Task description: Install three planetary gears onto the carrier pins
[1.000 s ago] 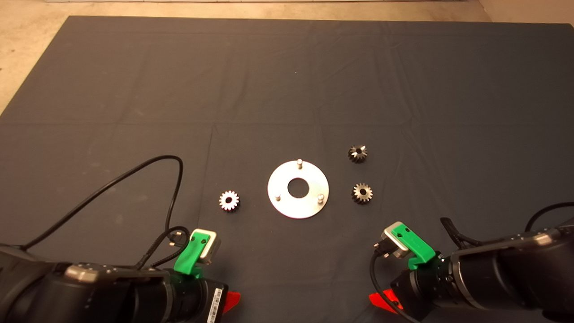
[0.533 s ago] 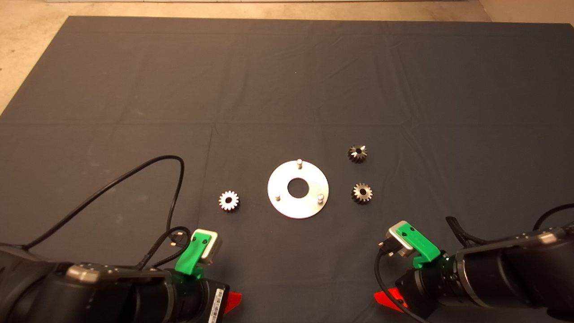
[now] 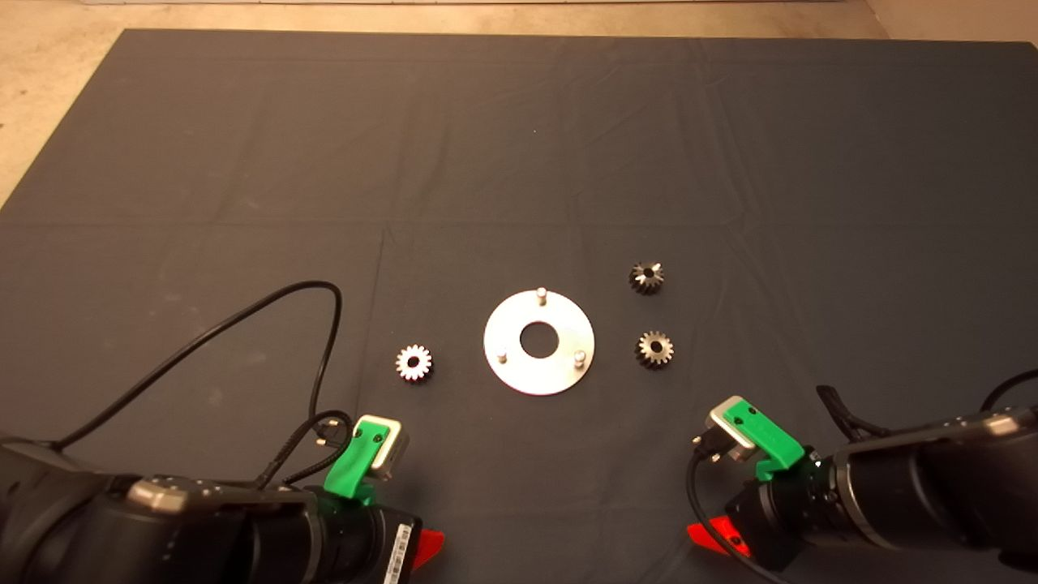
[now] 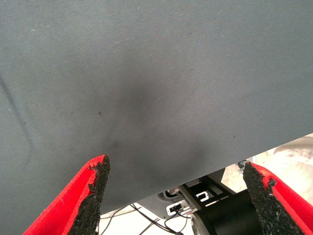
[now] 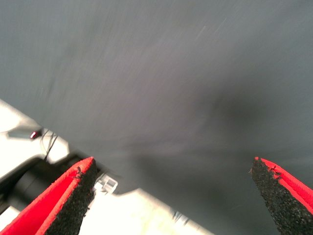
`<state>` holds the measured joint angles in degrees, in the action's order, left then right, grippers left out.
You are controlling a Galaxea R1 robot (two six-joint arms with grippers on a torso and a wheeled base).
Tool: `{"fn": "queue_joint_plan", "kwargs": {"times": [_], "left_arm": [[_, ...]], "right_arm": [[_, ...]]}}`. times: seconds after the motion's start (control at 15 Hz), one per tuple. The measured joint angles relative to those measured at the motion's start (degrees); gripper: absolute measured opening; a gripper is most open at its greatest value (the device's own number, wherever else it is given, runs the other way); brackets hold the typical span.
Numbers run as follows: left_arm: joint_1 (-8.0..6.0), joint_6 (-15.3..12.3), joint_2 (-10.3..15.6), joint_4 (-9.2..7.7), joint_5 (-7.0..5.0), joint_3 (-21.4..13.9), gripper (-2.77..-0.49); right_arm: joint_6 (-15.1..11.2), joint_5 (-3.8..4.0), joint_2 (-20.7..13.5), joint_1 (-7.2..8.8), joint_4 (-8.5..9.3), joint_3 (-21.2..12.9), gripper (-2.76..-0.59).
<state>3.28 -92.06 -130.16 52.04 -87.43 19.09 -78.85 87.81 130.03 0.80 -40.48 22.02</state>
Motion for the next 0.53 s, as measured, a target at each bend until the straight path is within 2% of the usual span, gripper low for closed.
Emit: {"fn": "queue_joint_plan", "kwargs": {"times": [0.2,0.27,0.4,0.53], "left_arm": [[0.0,0.02,-0.94,0.02,-0.05,0.0,-1.34],[0.0,0.0,-1.27,0.0,-0.03,0.0,-1.34],[0.0,0.0,-1.9,0.0,-0.05,0.0,-1.34],[0.0,0.01,-2.28,0.0,0.0,0.0,-1.34]], "right_arm": [[0.63,0.01,-0.84,6.44,0.0,0.02,-1.0],[0.9,0.02,-1.24,8.06,0.0,0.02,-1.0],[1.53,0.08,-1.67,9.37,0.02,0.06,-1.0],[2.26,0.11,-1.86,9.92,0.02,0.15,-1.0]]}}
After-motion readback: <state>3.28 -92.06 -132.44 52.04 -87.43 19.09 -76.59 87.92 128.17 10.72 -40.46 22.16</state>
